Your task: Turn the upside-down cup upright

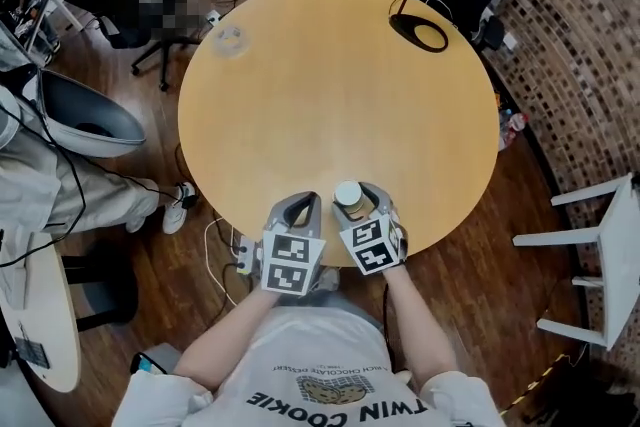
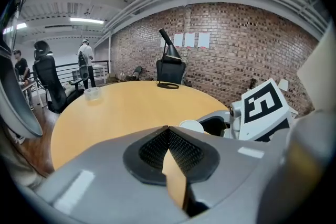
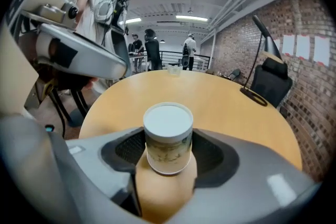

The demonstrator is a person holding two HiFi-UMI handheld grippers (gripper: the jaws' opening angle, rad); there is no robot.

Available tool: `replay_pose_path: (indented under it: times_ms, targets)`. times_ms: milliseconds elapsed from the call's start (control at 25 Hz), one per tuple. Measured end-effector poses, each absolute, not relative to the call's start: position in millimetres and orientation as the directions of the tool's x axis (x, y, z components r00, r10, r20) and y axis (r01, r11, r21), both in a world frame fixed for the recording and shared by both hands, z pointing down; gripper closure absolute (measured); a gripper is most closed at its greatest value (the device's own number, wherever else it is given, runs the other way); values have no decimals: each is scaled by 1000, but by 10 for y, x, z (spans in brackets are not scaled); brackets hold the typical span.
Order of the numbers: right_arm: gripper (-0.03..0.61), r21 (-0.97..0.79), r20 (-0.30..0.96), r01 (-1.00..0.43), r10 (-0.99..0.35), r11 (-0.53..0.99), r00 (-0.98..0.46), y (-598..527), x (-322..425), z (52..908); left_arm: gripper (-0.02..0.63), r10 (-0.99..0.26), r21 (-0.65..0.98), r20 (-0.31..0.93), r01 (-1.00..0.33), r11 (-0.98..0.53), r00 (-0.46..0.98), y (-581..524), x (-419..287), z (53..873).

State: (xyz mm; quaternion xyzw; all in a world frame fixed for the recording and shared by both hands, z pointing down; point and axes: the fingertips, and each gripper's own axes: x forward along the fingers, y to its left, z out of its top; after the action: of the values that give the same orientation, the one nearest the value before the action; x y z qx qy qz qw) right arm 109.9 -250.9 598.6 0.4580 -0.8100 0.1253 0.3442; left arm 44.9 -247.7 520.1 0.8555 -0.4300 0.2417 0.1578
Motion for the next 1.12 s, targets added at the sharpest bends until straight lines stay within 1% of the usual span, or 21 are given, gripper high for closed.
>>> replay_pose_path:
  times_ms: [80,200,360,520,640,800,1120]
  targets:
    - [301,203,716,-751,-619,628,-323,-2490,1066,5950,611,-656,68,540,-805,-590,527,-2538,417,5198]
    - [301,315,796,-578,-541,753,-271,-2440,1018,5946,611,-654,87,522,-797,-598,547,-2631,356,5180]
    - [299,419,865,-343,-484,841,-132,-2398,1045,5982,611,-648,107,515,-793,-600,561,-2732,276,5181]
    - [299,422,903,-44,-416,906,104,-2285,1243,6158,611,-646,139,510,-796,-589,568,-2772,237,5240]
    - [299,396,884,110,-411,912,222,-2266,1289,6231,611,-642,162,507,-794,-585,576,-2789,202,5258]
    - [299,394,849,214,-443,894,289,-2303,1221,6308,611,-648,169,504,-801,-575,571,-2810,110,5251]
    - [299,412,851,216,-458,885,255,-2306,1068,6469,611,-656,174,512,-815,-553,555,-2808,-9,5295]
